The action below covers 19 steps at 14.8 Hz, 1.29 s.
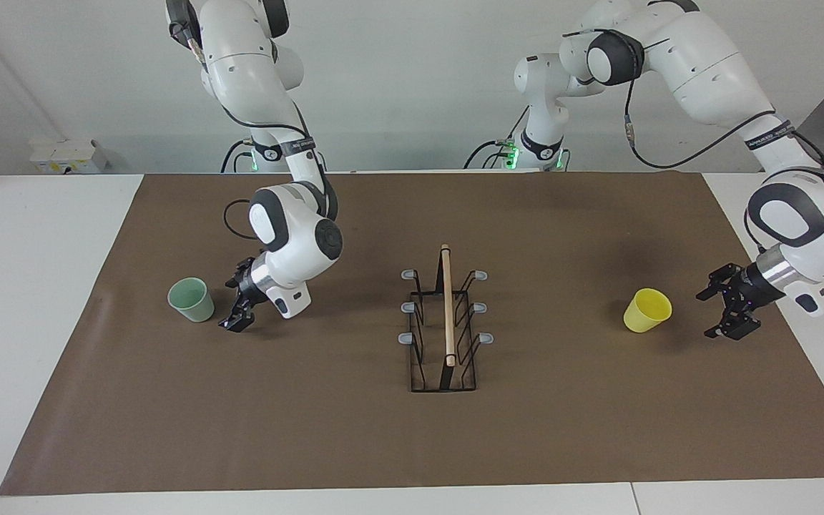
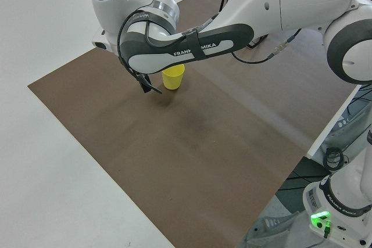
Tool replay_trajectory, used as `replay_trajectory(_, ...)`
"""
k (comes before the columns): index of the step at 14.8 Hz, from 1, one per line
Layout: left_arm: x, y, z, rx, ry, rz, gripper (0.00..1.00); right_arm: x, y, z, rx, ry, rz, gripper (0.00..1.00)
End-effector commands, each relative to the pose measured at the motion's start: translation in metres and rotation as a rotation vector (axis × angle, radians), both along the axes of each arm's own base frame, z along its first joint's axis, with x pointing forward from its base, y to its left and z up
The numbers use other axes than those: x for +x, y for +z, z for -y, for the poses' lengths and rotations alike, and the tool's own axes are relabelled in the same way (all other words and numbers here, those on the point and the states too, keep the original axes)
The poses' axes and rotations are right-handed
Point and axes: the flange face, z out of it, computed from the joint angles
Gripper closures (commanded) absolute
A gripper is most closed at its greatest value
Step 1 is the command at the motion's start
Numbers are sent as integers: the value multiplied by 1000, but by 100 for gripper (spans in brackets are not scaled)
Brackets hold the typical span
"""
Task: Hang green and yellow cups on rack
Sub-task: 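Reach the left gripper to the yellow cup while the right gripper reaches the green cup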
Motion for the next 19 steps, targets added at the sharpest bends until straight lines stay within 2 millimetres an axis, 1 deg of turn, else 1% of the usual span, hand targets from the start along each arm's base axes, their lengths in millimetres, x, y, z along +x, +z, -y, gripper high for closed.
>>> replay_trajectory(1,-26,-2,-11,-110,155,-29,0,-17,-1,21,-29,22,50,0)
replay_trajectory(2,-32,-8,-11,-133,177,-34,0,-17,-1,21,-51,41,56,0)
replay_trajectory(4,-41,-14,-11,-195,222,-36,0,-24,-12,27,-106,62,84,0)
replay_trajectory(6,-57,-17,-19,-237,277,-74,0,-28,-22,31,-143,57,129,0)
replay_trajectory(7,-59,-16,-20,-254,306,-83,0,-28,-24,29,-147,62,129,0)
replay_trajectory(9,-64,-14,-30,-258,327,-83,0,-26,-28,35,-171,84,130,1)
replay_trajectory(11,-63,-16,-28,-250,335,-80,0,-29,-34,37,-193,100,140,1)
replay_trajectory(12,-63,-17,-27,-248,331,-82,0,-27,-34,45,-209,109,146,1)
replay_trajectory(13,-63,-15,-32,-236,312,-58,0,-25,-34,55,-212,101,151,2)
replay_trajectory(14,-64,-15,-37,-230,321,-43,0,-25,-36,56,-203,100,161,2)
replay_trajectory(18,-73,-31,-40,-323,418,-33,0,-33,-45,58,-195,110,174,4)
replay_trajectory(19,-72,-33,-39,-347,444,-18,0,-35,-46,60,-200,115,176,10)
